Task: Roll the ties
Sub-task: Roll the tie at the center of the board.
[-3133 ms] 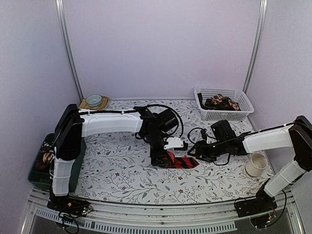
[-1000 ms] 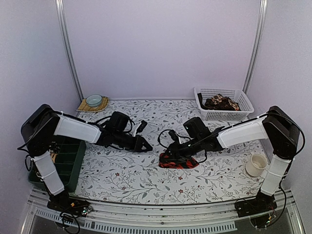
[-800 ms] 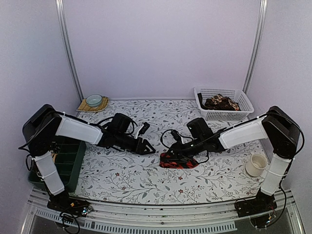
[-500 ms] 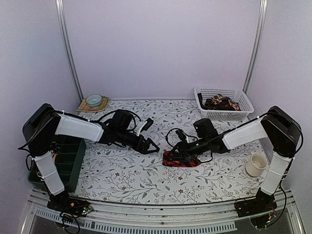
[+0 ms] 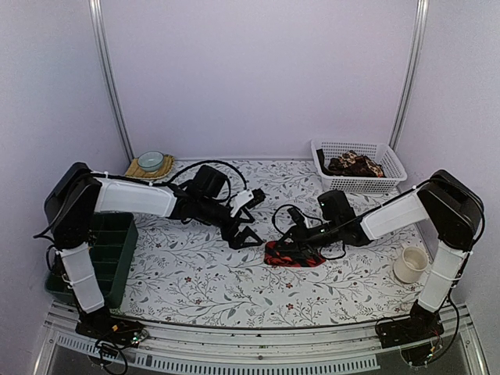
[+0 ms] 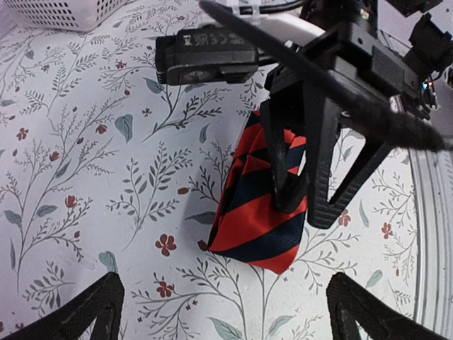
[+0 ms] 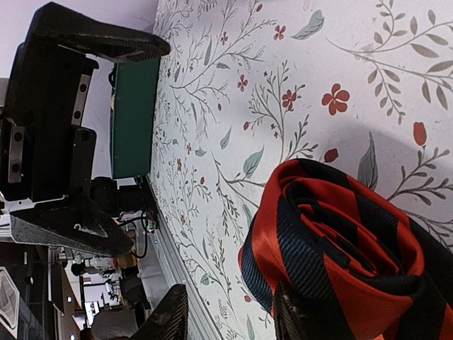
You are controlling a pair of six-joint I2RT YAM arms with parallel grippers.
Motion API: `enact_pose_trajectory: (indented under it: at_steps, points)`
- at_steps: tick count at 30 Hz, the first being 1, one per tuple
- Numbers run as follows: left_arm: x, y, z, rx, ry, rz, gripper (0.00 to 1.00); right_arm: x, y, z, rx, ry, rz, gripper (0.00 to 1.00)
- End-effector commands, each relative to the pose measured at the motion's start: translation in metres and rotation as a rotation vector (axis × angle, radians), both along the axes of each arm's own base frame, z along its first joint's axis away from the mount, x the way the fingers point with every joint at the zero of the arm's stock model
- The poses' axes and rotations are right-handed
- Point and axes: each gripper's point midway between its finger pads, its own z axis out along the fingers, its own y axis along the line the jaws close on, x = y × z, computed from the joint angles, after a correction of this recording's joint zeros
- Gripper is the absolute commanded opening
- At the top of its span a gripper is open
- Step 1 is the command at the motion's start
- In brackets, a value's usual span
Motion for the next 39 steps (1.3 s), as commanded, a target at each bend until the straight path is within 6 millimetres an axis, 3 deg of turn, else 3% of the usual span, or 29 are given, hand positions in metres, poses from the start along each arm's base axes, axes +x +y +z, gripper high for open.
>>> enact_pose_trajectory:
  at_steps: [1, 3, 9, 16, 32, 39]
  points:
    - [-0.002, -0.01, -0.019, 0.03, 0.154, -0.025, 1.0, -0.007, -0.021, -0.029, -0.067, 0.1, -0.049, 0.41]
    - [-0.001, -0.009, -0.038, 0.024, 0.308, 0.05, 0.99, -0.006, -0.023, -0.03, -0.055, 0.113, -0.058, 0.41]
    - [-0.006, -0.005, -0.034, -0.151, 0.641, 0.236, 0.89, -0.006, -0.022, -0.033, -0.041, 0.122, -0.059, 0.41]
    - [-0.008, -0.019, -0.037, -0.275, 0.909, 0.346, 0.77, -0.005, -0.023, -0.034, -0.052, 0.112, -0.062, 0.41]
    - [-0.043, -0.046, -0.089, -0.249, 1.17, 0.428, 0.74, -0.006, -0.029, -0.046, -0.051, 0.138, -0.074, 0.4]
    - [-0.049, -0.05, -0.1, -0.246, 1.215, 0.428, 0.74, -0.005, -0.028, -0.051, -0.05, 0.148, -0.069, 0.39]
